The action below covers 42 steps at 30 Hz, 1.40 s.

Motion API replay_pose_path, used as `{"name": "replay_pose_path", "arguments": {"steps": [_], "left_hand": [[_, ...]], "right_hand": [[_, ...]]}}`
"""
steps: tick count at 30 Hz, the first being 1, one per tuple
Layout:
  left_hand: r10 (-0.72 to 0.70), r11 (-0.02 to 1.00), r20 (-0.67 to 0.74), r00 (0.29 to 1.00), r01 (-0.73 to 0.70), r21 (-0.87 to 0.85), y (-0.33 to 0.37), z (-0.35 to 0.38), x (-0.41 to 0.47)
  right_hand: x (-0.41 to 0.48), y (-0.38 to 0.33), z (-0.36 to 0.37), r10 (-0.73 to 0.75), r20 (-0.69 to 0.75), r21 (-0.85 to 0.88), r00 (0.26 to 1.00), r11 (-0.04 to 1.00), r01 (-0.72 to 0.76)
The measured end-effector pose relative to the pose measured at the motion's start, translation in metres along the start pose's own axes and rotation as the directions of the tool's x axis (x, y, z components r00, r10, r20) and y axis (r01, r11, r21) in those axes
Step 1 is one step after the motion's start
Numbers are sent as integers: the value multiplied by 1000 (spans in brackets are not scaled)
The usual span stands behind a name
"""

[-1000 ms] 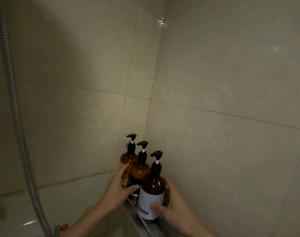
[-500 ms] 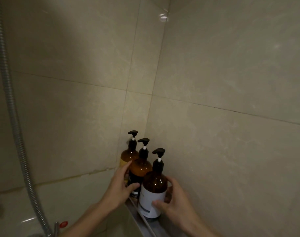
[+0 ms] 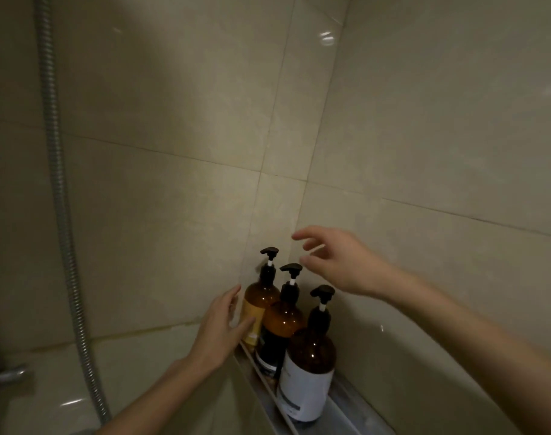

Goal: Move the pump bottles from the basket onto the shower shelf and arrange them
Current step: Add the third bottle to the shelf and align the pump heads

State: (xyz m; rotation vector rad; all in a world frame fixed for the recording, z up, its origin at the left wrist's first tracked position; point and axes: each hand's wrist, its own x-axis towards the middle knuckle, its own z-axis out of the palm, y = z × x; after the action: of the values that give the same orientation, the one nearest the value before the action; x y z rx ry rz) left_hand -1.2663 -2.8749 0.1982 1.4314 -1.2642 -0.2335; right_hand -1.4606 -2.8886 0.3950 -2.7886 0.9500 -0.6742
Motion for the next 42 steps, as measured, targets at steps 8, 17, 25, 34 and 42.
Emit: {"name": "replay_pose_path", "arguments": {"steps": [8,17,25,34,42], "left_hand": [[159,987,52,986,-160,-2,12,2,14],[74,996,124,990,-80,45,-5,16,25],[68,994,120,990,-78,76,-9,20,22],[45,993,140,989,-60,101,-8,18,22],[53,998,-32,998,-52,22,-2,8,-7]], "right_hand": [[87,4,31,98,249,-162,964,985,-59],[111,12,55,202,347,-5,916,977,-213],[120,22,62,212,315,99,925,962,-254],[118,25,61,224,333,201,916,932,-301],[43,9,20,156,-96,238,983,962,-130]]}}
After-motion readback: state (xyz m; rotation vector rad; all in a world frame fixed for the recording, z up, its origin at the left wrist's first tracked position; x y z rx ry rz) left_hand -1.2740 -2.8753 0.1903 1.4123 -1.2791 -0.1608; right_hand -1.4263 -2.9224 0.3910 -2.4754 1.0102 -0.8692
